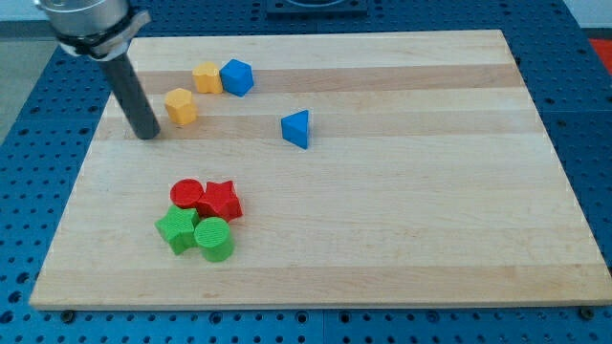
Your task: Move the yellow hexagon closer to the yellow heart
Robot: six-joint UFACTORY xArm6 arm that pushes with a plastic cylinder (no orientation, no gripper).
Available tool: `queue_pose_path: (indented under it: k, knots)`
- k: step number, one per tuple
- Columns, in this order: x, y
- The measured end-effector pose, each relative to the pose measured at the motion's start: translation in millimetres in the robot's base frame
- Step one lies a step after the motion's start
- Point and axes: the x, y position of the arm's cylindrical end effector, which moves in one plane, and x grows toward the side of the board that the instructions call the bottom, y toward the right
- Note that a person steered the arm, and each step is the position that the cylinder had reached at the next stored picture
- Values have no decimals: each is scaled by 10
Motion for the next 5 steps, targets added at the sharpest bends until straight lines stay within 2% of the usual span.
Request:
queue_pose_path:
  k: [3, 5]
  knots:
    - [-413, 332]
    - [-251, 522]
